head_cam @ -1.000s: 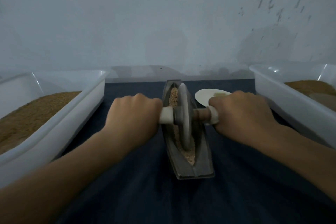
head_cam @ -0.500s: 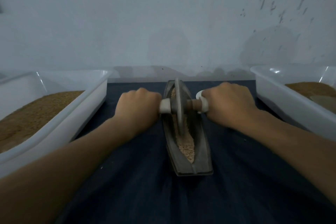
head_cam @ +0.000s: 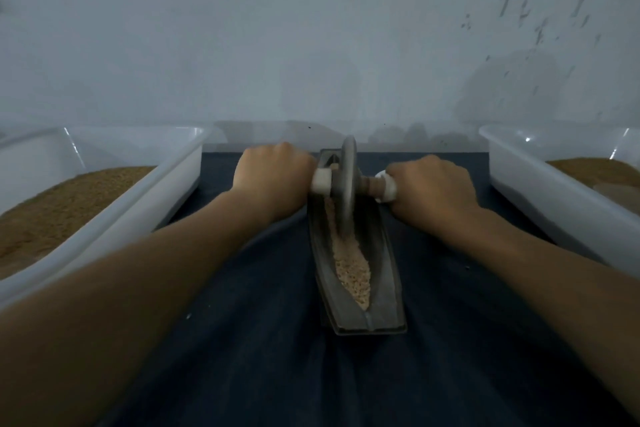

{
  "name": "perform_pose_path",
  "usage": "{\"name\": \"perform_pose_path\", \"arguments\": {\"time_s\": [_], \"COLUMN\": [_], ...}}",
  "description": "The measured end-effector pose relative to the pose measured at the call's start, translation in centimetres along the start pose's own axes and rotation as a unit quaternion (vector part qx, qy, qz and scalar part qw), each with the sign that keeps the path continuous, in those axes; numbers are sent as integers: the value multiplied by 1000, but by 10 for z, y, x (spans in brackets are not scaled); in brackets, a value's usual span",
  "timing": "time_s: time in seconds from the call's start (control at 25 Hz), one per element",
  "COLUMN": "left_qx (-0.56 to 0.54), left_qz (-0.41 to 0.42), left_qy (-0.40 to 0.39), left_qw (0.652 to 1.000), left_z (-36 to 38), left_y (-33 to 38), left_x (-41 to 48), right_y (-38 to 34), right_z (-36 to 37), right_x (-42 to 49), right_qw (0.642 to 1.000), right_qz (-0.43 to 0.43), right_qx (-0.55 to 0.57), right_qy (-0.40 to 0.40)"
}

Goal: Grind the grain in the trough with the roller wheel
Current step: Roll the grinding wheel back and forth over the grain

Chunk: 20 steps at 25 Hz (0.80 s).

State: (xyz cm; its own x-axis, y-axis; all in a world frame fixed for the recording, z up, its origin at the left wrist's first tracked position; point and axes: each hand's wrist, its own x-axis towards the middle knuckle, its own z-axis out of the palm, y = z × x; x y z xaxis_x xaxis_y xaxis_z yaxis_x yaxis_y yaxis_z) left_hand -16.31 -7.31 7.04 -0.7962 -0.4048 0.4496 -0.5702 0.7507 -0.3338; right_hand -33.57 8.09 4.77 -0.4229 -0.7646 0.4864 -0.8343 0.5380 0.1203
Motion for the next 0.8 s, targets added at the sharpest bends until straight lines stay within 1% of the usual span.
{"name": "perform_pose_path", "arguments": {"time_s": [0.04,0.08,0.12,0.16,0.2,0.24,0.28,0.32,0.4,0.44,0.52,0.56,0.6,0.68,0.76,0.8], "left_qx": [-7,-14,-20,-27,-37,-37,-24,-3,-8,-15,-37,-45,-51,-56,-40,-29], "left_qz": [11,26,49,65,68,61,38,15,-24,-33,-34,-29,-26,-7,35,40], "left_qy": [24,66,85,106,130,129,105,79,49,22,-19,-20,-8,42,91,103], "left_qw": [1000,997,995,992,989,989,993,997,998,999,999,998,998,997,994,993], "left_z": [0,0,-6,-12,-13,-11,-8,-1,9,8,8,8,9,8,1,0], "left_y": [-1,0,0,-2,-3,-4,-1,2,2,0,-6,-8,-11,-14,-18,-18], "left_x": [-18,-37,-56,-69,-71,-68,-65,-57,-20,-4,6,-3,-18,-52,-75,-77], "right_y": [3,5,5,8,10,10,7,2,-6,-7,-6,-4,-1,6,10,11], "right_z": [-3,-11,-20,-25,-25,-25,-23,-20,-16,-14,-10,-11,-12,-16,-27,-27], "right_x": [-15,-32,-46,-57,-62,-62,-55,-41,-3,12,21,14,2,-27,-46,-49], "right_qw": [998,994,987,980,979,982,986,992,1000,999,999,999,999,993,983,982], "right_qz": [-25,-52,-78,-101,-113,-110,-92,-65,-11,1,-5,-18,-36,-74,-103,-111], "right_qx": [-22,-38,-35,-24,-18,-21,-38,-61,-19,7,12,-10,-31,-63,-48,-41], "right_qy": [43,90,134,167,169,155,133,91,-9,-39,-44,-31,0,72,146,150]}}
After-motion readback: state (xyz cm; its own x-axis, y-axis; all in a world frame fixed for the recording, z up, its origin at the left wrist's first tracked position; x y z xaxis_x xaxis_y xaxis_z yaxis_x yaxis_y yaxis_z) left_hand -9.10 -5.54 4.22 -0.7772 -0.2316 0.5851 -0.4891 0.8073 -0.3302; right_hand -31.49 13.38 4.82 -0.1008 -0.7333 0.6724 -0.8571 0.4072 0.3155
